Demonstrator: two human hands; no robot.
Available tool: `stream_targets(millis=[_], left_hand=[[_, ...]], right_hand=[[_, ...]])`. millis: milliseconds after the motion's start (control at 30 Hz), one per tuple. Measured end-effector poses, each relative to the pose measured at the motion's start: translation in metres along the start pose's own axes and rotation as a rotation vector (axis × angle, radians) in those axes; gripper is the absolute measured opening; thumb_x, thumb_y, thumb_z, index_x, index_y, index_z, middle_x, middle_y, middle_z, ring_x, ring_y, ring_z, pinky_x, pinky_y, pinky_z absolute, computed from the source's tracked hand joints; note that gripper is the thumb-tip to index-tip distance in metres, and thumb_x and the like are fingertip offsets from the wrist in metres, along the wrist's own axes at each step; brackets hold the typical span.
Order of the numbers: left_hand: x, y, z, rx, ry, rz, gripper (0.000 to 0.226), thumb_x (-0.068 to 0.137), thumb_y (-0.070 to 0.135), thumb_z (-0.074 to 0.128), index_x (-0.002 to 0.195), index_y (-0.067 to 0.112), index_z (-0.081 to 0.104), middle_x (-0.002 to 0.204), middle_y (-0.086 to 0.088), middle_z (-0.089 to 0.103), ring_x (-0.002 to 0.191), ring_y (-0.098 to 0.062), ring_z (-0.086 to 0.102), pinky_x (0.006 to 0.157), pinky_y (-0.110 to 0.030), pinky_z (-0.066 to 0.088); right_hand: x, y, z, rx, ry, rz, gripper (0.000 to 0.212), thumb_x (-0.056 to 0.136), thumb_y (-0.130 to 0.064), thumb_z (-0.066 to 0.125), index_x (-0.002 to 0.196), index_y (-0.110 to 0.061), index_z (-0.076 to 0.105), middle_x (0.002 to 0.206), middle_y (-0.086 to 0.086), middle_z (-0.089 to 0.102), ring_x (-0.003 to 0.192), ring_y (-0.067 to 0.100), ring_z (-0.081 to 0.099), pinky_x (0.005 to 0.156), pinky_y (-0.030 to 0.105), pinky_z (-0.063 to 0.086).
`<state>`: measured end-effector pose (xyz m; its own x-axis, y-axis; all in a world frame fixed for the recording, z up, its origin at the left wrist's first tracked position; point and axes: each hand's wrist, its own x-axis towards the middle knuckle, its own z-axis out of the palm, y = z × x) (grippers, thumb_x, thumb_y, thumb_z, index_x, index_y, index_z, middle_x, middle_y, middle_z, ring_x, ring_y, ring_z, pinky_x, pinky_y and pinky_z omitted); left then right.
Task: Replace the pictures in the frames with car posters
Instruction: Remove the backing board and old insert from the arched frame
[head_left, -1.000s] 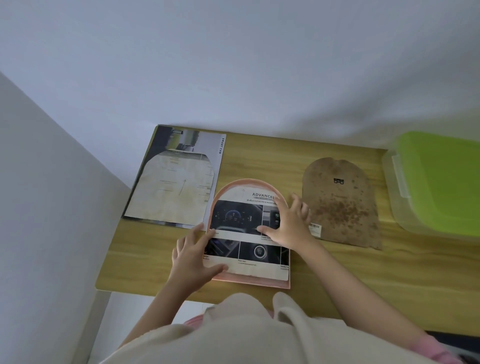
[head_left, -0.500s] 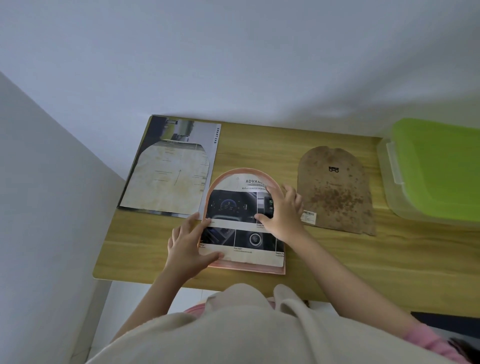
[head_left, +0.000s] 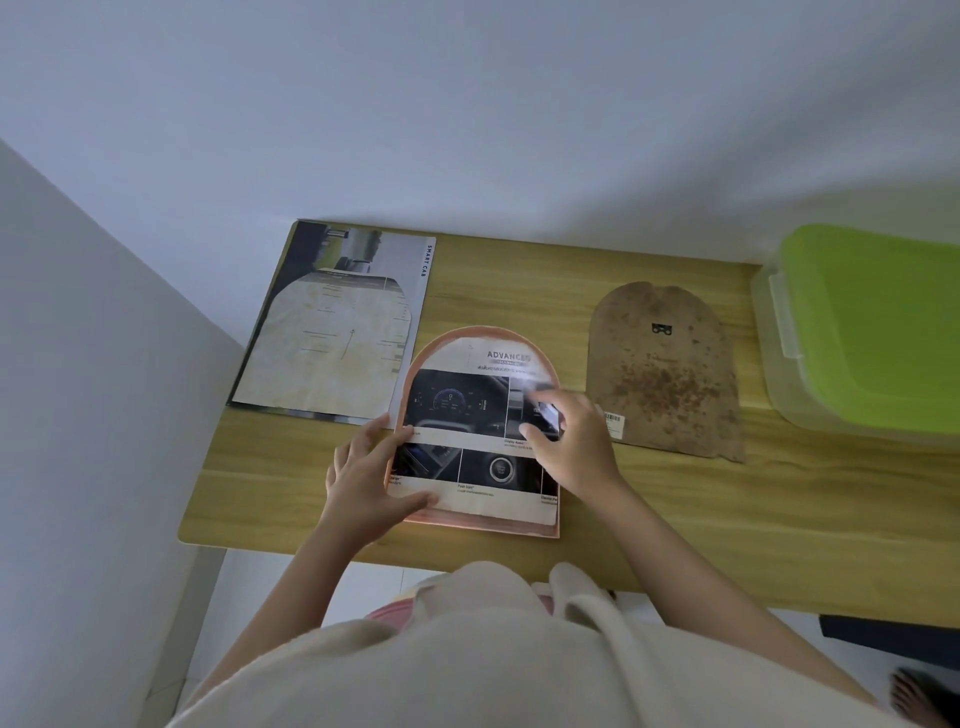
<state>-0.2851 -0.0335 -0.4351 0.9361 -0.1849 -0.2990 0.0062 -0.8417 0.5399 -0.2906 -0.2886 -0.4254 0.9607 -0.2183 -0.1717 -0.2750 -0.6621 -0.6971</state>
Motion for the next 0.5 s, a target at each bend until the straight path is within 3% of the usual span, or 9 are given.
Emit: stream_targets(millis=[167, 300, 500], left_hand=[[0.0, 0.001, 0.001, -0.004, -0.008, -0.01, 0.083, 0.062, 0.051, 0.078, 0.134, 0.04, 0.038, 0.148, 0.011, 0.023, 0.133, -0.022, 0.018, 0.109, -0.053, 0.025], [0.001, -0.001, 0.001, -0.01, -0.023, -0.009, 0.082, 0.062, 0.051, 0.078, 0.133, 0.041, 0.038, 0.148, 0.012, 0.022, 0.133, -0.022, 0.018, 0.108, -0.052, 0.025], [0.0, 0.008, -0.002, -0.063, -0.016, -0.002, 0.081, 0.061, 0.046, 0.079, 0.13, 0.043, 0.037, 0.148, 0.008, 0.016, 0.132, -0.027, 0.018, 0.108, -0.057, 0.027]], right_hand=[[-0.008, 0.01, -0.003, 0.007, -0.139, -0.026, 0.026, 0.084, -0.021, 0.064, 0.11, -0.022, 0.067, 0.113, -0.007, 0.068, 0.11, 0.019, 0.058, 0.096, 0.029, 0.044], [-0.019, 0.003, -0.001, 0.13, -0.074, -0.072, 0.03, 0.085, 0.001, 0.059, 0.111, -0.011, 0.068, 0.112, 0.001, 0.068, 0.107, 0.012, 0.061, 0.086, 0.001, 0.038], [-0.033, -0.003, -0.007, 0.404, -0.004, 0.022, 0.031, 0.087, 0.002, 0.057, 0.109, -0.015, 0.069, 0.108, -0.002, 0.07, 0.087, 0.008, 0.066, 0.072, 0.01, 0.049]])
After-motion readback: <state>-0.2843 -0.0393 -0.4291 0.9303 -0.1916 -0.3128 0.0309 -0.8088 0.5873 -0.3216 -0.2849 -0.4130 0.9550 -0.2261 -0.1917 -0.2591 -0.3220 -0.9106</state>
